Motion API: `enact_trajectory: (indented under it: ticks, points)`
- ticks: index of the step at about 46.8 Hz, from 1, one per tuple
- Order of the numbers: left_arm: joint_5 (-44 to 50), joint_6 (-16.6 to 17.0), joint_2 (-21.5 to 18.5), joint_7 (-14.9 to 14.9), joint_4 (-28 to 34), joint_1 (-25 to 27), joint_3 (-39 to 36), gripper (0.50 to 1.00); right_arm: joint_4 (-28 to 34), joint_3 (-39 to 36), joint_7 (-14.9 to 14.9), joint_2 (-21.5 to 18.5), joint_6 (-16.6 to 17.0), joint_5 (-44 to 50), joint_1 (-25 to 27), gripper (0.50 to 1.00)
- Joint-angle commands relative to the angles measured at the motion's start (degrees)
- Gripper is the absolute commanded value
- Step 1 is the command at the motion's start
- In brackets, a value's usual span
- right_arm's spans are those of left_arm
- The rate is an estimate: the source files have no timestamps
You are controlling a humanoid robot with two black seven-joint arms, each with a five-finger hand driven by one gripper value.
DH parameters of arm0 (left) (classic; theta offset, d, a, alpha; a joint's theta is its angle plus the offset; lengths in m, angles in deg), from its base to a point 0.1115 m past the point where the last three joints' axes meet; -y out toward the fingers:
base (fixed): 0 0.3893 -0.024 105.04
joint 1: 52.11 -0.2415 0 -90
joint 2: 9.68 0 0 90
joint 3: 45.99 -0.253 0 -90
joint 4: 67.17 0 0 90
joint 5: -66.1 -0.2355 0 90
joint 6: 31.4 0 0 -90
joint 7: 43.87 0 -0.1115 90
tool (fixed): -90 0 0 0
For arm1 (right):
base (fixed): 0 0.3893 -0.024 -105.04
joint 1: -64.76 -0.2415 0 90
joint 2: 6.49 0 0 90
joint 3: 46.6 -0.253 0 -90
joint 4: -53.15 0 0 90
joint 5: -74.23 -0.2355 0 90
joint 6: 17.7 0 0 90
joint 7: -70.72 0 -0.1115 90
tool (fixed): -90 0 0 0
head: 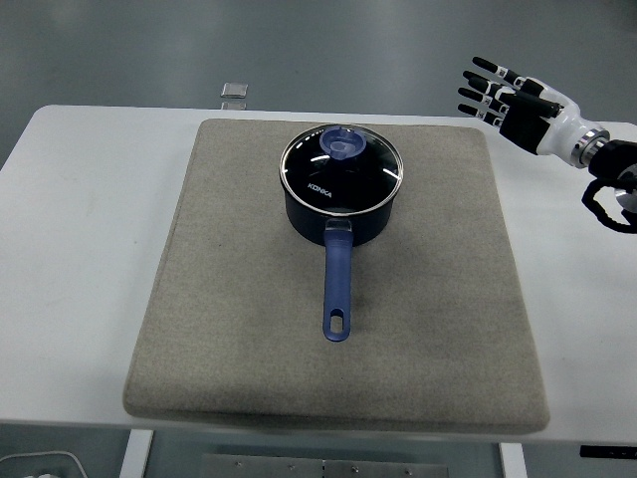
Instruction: Lift the pot lid and place it to the right of the pot.
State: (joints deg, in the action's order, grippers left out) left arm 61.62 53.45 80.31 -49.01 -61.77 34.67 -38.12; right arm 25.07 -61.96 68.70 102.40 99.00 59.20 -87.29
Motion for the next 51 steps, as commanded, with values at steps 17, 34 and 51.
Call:
enact_trajectory:
  ticks: [17, 34, 51]
  points:
    - [0.0, 0.05, 0.0, -0.04, -0.04, 0.15, 0.04, 1.0, -0.04, -0.1, -0.08, 0.27, 0.55, 1.49, -0.44, 0.909]
    - [0.0, 0.05, 0.0, 0.05, -0.04, 0.15, 0.04, 1.0, -0.04, -0.1, -0.52, 0.35, 0.2, 2.99, -1.41, 0.909]
    - [0.0, 0.05, 0.0, -0.04, -0.04, 0.15, 0.04, 1.0, -1.63, -0.1, -0.61, -0.44, 0.81, 13.61, -4.83, 0.909]
